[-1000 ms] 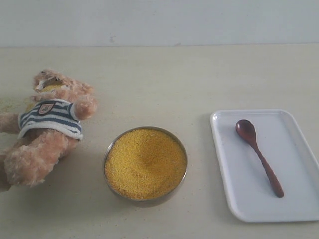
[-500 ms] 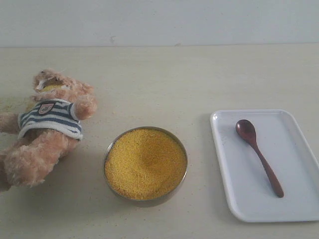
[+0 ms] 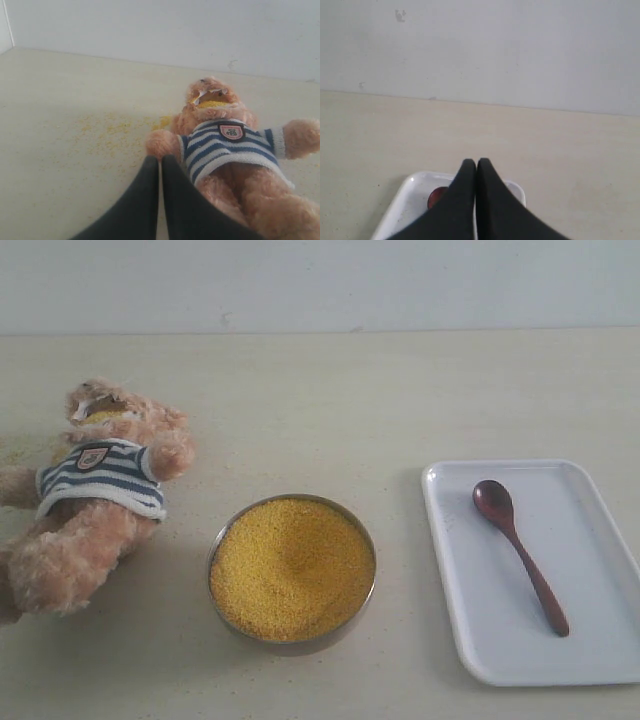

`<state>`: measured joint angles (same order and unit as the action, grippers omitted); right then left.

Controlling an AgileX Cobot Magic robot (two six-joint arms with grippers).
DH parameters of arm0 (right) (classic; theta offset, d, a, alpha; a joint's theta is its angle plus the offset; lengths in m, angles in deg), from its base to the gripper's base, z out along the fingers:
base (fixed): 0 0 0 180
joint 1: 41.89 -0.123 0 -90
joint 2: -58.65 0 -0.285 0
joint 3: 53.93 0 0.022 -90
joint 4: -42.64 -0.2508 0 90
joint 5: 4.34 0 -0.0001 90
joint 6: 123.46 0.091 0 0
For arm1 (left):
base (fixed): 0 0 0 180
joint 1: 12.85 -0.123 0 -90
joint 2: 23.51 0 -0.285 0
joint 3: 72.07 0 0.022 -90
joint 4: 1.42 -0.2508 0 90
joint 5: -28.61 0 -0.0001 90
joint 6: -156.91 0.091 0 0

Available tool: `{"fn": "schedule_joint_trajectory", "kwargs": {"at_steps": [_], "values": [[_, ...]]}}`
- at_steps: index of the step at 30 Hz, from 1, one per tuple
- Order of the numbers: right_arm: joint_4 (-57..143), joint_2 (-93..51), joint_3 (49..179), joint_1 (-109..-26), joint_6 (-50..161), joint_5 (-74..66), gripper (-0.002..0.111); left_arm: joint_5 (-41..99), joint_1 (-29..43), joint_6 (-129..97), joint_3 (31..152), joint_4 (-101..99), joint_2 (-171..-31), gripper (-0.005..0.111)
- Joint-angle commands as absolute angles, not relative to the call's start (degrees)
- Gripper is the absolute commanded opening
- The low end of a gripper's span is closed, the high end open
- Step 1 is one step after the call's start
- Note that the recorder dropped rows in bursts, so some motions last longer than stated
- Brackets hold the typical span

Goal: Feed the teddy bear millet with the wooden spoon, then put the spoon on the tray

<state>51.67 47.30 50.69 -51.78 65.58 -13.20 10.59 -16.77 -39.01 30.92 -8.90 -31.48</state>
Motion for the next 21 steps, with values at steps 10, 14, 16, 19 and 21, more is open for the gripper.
{"fn": "schedule_joint_trajectory", "kwargs": {"at_steps": [10, 14, 16, 19, 21], "values": [[51.5, 50.9, 48.9, -51.6, 61.9, -23.5, 0.0, 10.5, -16.8, -39.2, 30.7, -8.3, -31.3, 0.004], [50.9, 50.9, 48.9, -51.6, 61.9, -23.5, 0.0, 10.5, -16.8, -39.2, 30.7, -8.3, -31.3, 0.004], [50.5, 50.9, 48.9, -51.6, 62.0, -23.6, 0.0, 10.5, -16.8, -39.2, 30.7, -8.3, -31.3, 0.004], [50.2, 50.9, 48.9, -51.6, 62.3, -23.6, 0.0, 10.5, -16.8, -39.2, 30.7, -8.3, -31.3, 0.004], [50.2, 50.9, 48.9, -51.6, 62.3, -23.6, 0.0, 10.5, -16.8, -39.2, 30.7, -8.3, -31.3, 0.004]]}}
